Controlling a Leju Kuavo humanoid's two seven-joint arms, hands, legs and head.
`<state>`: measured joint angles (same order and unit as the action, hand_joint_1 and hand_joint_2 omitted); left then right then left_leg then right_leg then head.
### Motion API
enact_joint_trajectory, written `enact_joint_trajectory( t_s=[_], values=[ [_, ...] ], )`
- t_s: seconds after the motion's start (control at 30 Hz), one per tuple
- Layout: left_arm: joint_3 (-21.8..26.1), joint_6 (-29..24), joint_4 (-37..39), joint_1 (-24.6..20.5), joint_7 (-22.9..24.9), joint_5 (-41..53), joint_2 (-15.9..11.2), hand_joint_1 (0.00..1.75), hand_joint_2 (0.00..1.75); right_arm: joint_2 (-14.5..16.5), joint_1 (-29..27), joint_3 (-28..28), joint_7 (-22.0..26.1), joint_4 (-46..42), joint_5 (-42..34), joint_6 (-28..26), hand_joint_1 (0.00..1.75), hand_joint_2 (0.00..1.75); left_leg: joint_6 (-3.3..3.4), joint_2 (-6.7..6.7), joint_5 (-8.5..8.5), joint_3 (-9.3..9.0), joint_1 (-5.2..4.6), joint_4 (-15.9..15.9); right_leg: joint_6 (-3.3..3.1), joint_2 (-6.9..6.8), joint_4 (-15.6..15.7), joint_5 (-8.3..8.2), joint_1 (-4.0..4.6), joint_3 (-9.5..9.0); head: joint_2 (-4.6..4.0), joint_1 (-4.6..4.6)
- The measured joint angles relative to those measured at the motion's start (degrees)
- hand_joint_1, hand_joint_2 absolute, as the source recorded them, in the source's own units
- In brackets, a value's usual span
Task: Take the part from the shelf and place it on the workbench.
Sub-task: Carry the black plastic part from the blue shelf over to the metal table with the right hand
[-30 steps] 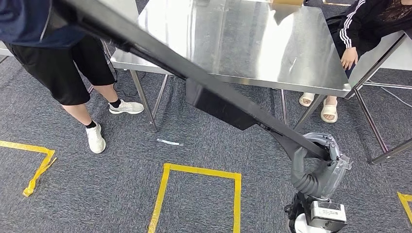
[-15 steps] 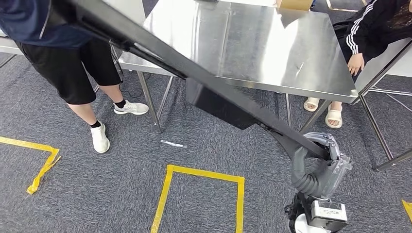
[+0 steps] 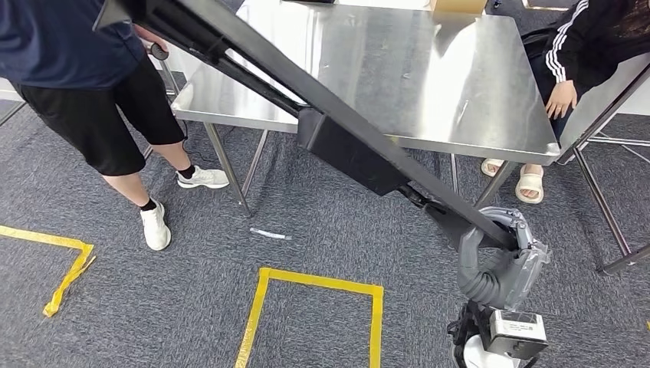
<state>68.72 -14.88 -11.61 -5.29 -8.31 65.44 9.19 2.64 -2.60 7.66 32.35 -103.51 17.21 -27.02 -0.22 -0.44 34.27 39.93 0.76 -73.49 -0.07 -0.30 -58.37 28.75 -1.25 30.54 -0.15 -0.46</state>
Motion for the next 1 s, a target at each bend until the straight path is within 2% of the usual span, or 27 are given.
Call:
enact_joint_trajectory(
  t_s=[0.03, 0.07, 0.13, 0.17, 0.2, 0.27, 0.33, 0.37, 0.4, 0.5, 0.53, 0.57, 0.6, 0.67, 0.73, 0.8, 0.87, 0.93, 1.0],
  values=[
    [0.0, 0.0, 0.0, 0.1, 0.0, 0.0, 0.0, 0.00, 1.75, 0.0, -0.1, 0.0, 0.0, 0.0, 0.1, 0.0, 1.75, 1.75, -0.03, 0.01, -0.23, 1.33, 0.01, -0.9, -0.05, 0.05, 0.0, 0.35, 0.03, -0.36, 0.00, -0.03],
    [0.1, 0.0, 0.0, 0.1, 0.0, 0.0, 0.0, 0.00, 1.75, 0.0, -0.2, 0.0, -0.1, 0.0, 0.1, 0.0, 1.75, 1.75, 0.02, 0.05, -1.65, 1.56, 0.02, 0.3, 0.01, 0.11, 0.0, 0.77, 0.03, -0.86, 0.00, -0.04],
    [0.3, 0.0, 0.0, 0.2, 0.0, 0.0, 0.0, 0.00, 1.75, 0.1, -0.3, 0.2, -0.2, 0.0, 0.3, -0.1, 1.75, 1.75, 0.32, 0.32, -6.63, -0.53, 0.02, 7.2, 0.33, 0.17, 0.0, 1.79, -0.03, -2.03, 0.00, -0.06],
    [0.3, 0.0, 0.0, 0.1, 0.0, 0.0, -0.1, 0.00, 1.75, 0.1, -0.3, 0.3, -0.3, 0.0, 0.3, -0.1, 1.75, 1.75, 0.48, 0.51, -7.78, -1.54, -0.12, 10.3, 0.60, 0.17, 0.0, 2.28, 0.05, -2.60, 0.00, 0.00],
    [0.4, 0.0, 0.0, 0.1, 0.0, 0.0, -0.1, 0.00, 1.75, 0.1, -0.2, 0.4, -0.3, 0.0, 0.3, -0.1, 1.75, 1.75, 0.74, 0.69, -8.02, -2.21, -0.30, 12.1, 0.95, 0.17, 0.2, 2.75, 0.15, -2.85, 0.00, -0.01],
    [0.4, 0.0, 0.0, 0.1, 0.1, -0.1, -0.1, 0.00, 1.75, 0.1, -0.2, 0.5, -0.4, 0.0, 0.4, -0.2, 1.75, 1.75, 1.43, 0.76, -6.89, -2.50, -0.61, 13.0, 1.85, 0.16, 0.2, 3.14, 0.42, -3.67, 0.00, 0.05],
    [0.5, 0.1, 0.0, 0.3, 0.1, -0.2, -0.1, 0.00, 1.75, 0.1, -0.1, 0.5, -0.5, 0.0, 0.4, -0.2, 1.75, 1.75, 2.38, 0.55, -7.58, -3.75, -0.51, 13.4, 2.61, 0.13, -0.2, 3.46, 0.48, -4.50, 0.00, 0.14],
    [0.5, 0.1, 0.0, 0.3, 0.1, -0.2, -0.1, 0.00, 1.75, 0.1, -0.1, 0.5, -0.6, 0.0, 0.4, -0.2, 1.75, 1.75, 2.80, 0.48, -7.72, -4.47, -0.45, 13.6, 2.76, 0.15, -1.7, 3.76, 0.49, -4.03, 0.00, 0.18],
    [0.5, 0.1, 0.0, 0.2, 0.1, -0.2, -0.1, 0.00, 1.75, 0.0, -0.1, 0.6, -0.6, 0.0, 0.5, -0.2, 1.75, 1.75, 3.14, 0.41, -7.64, -5.28, -0.41, 13.6, 2.74, 0.16, -4.2, 4.31, 0.49, -2.73, 0.00, 0.28],
    [0.5, 0.1, 0.0, 0.0, 0.2, -0.2, -0.1, 0.00, 1.75, 0.0, -0.2, 0.6, -1.0, 0.0, 0.6, -0.2, 1.75, 1.75, 3.74, 0.08, -6.47, -6.58, -0.51, 13.8, 2.31, 0.21, -14.4, 7.38, 0.52, 4.73, 0.00, 0.49],
    [0.5, 0.1, 0.0, 0.0, 0.2, -0.2, -0.1, 0.00, 1.75, 0.0, -0.3, 0.6, -1.1, 0.0, 0.6, -0.2, 1.75, 1.75, 3.81, -0.10, -5.97, -7.10, -0.58, 13.8, 2.31, 0.22, -15.7, 8.18, 0.53, 6.63, 0.00, 0.50],
    [0.5, 0.1, 0.0, 0.1, 0.2, -0.2, -0.1, 0.00, 1.75, -0.1, -0.3, 0.6, -1.2, 0.0, 0.6, -0.2, 1.75, 1.75, 3.81, -0.29, -5.44, -7.73, -0.67, 13.8, 2.47, 0.22, -15.2, 8.11, 0.53, 7.66, 0.00, 0.52],
    [0.5, 0.1, 0.0, 0.1, 0.2, -0.2, -0.1, 0.00, 1.75, -0.1, -0.3, 0.6, -1.3, 0.0, 0.7, -0.2, 1.75, 1.75, 3.78, -0.48, -4.85, -8.48, -0.75, 13.8, 2.76, 0.22, -12.9, 6.99, 0.55, 7.81, 0.00, 0.52],
    [0.6, 0.1, 0.0, 0.1, 0.2, -0.2, 0.0, 0.00, 1.75, -0.1, -0.3, 0.7, -1.4, 0.0, 0.7, -0.2, 1.75, 1.75, 3.60, -0.72, -3.63, -10.07, -0.86, 13.8, 3.27, 0.20, -5.9, 1.76, 0.74, 6.51, 0.00, 0.49],
    [0.6, 0.1, 0.0, 0.2, 0.2, -0.2, 0.0, 0.00, 1.75, -0.2, -0.3, 0.7, -1.6, 0.0, 0.8, -0.2, 1.75, 1.75, 3.07, -0.89, -2.55, -11.13, -0.79, 14.1, 2.61, 0.05, -1.9, -1.76, 1.31, 5.11, 0.00, 0.32],
    [0.6, 0.2, 0.0, 0.2, 0.2, -0.3, 0.1, 0.00, 1.75, -0.2, -0.2, 0.7, -1.8, -0.1, 0.9, -0.1, 1.75, 1.75, 2.32, -0.85, -2.41, -12.08, -0.64, 14.1, 1.32, 0.05, -0.9, -2.01, 1.83, 4.02, 0.00, 0.20],
    [0.6, 0.2, 0.0, 0.1, 0.2, -0.3, 0.2, 0.00, 1.75, -0.1, -0.1, 0.8, -1.9, -0.2, 1.1, -0.1, 1.75, 1.75, 1.76, -0.52, -2.98, -11.89, -0.53, 12.4, 0.41, 0.28, 0.3, -2.03, 1.40, 2.21, 0.00, 0.15],
    [0.6, 0.2, 0.0, -0.2, 0.3, -0.5, 0.2, 0.00, 1.75, -0.1, 0.1, 0.8, -1.9, -0.2, 1.3, 0.1, 1.75, 1.75, 1.25, -0.19, -2.86, -8.80, -0.42, 7.4, -0.43, 0.34, 0.9, -1.48, 0.85, 0.37, 0.00, -0.03],
    [0.7, 0.1, 0.0, -0.3, 0.4, -0.6, 0.2, 0.00, 1.75, 0.0, 0.2, 0.9, -2.0, -0.2, 1.4, 0.3, 1.75, 1.75, 0.69, -0.04, -0.60, -3.83, -0.22, 1.2, -0.84, 0.34, 1.1, -0.52, 0.78, -0.76, 0.00, -0.14]
  ],
)
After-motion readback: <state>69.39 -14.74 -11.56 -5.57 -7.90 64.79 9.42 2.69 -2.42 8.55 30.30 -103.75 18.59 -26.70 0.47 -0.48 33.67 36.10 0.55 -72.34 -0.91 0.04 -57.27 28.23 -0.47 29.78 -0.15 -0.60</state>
